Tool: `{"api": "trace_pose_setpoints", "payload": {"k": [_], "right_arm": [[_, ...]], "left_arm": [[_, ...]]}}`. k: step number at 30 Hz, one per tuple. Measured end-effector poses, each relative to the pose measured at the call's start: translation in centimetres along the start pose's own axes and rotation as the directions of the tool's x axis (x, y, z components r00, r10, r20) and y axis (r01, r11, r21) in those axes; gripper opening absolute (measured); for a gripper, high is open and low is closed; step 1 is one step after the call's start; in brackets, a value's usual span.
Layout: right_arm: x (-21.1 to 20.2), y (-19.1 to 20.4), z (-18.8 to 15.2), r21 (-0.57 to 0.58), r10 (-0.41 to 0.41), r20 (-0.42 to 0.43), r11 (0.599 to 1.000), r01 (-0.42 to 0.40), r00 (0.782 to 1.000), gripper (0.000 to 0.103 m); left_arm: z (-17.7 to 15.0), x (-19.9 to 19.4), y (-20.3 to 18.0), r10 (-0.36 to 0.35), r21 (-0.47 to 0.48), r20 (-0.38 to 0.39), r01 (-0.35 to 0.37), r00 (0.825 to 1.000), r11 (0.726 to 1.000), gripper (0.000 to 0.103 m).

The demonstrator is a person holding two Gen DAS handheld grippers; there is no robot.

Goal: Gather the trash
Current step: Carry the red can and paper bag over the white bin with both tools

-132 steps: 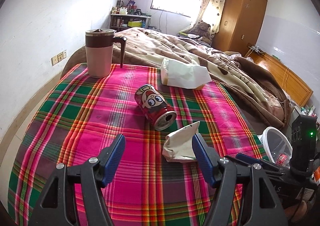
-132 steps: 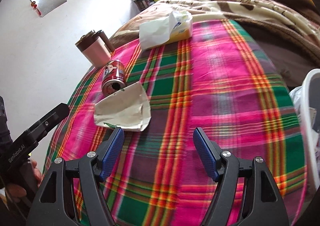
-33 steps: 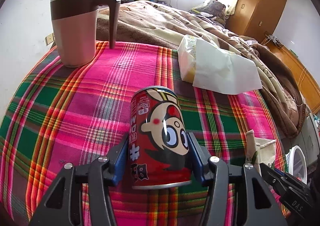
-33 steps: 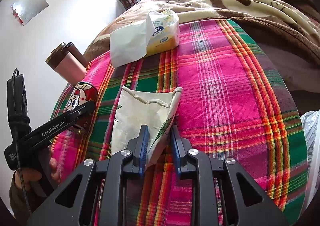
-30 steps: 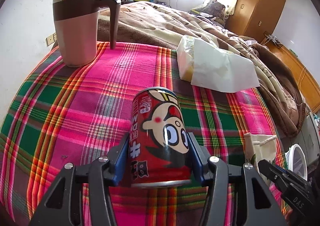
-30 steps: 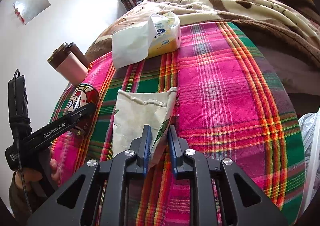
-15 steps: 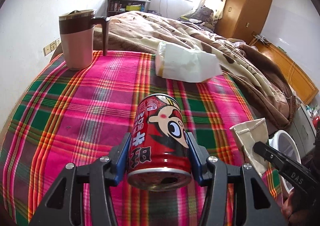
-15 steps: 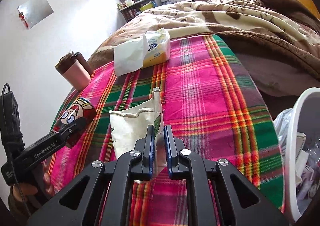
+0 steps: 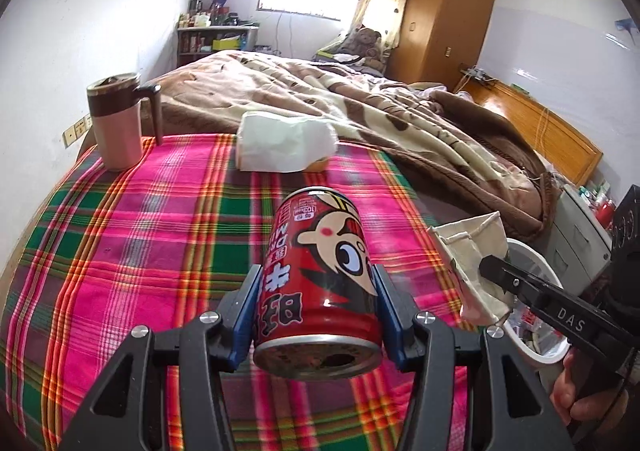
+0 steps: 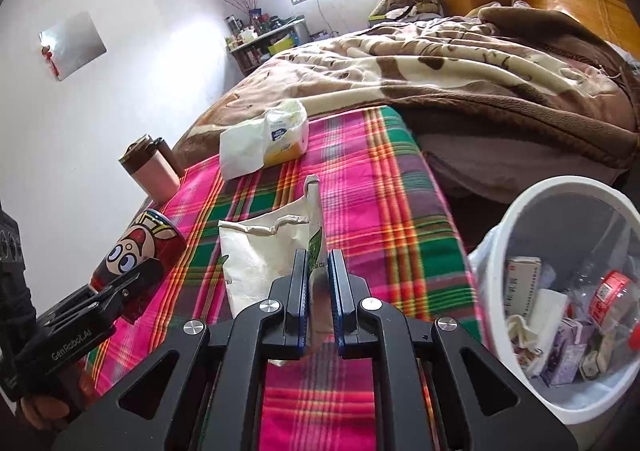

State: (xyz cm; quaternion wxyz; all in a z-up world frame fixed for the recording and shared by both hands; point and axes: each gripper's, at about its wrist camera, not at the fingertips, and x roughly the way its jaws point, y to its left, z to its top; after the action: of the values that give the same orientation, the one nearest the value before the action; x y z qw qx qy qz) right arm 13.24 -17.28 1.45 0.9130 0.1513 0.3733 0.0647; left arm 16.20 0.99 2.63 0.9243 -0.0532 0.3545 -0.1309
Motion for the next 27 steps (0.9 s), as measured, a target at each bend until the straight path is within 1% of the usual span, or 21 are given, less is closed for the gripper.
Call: {"api": "trace_pose_setpoints", "payload": {"k": [7,16,23,27], "right_arm": [[-3.3,-2.5,-0.1,0.022,-0.035,0.056,0.999,0.034,0.998,0.010],[-6.7,-6.1,-0.4,0.064,-0.113,0.108,0.992,0.106,0.988,0.010],[-8.8,-9.7,-0.8,0.120,-0.194,0.135,0.977,0.178,0.972,0.010],[-9.7,-11.9,-0.8,0.149,-0.244,0.134,0.963,0.224,0.960,0.010]], "left_arm": [[-0.7,-1.3,-4.1,-0.064,0.052,0.026,0.062,0.998,0.997,0.054],[-1.3,-1.7,-9.4,-0.146,0.122,0.027,0.142,0.989,0.982,0.054],[-1.9,-1.1,-13.7,-0.209,0.176,0.003,0.206,0.978,0.963,0.054],[-2.2,-0.4,-16.1,-0.242,0.196,-0.019,0.241,0.970,0.951,0.054]]}}
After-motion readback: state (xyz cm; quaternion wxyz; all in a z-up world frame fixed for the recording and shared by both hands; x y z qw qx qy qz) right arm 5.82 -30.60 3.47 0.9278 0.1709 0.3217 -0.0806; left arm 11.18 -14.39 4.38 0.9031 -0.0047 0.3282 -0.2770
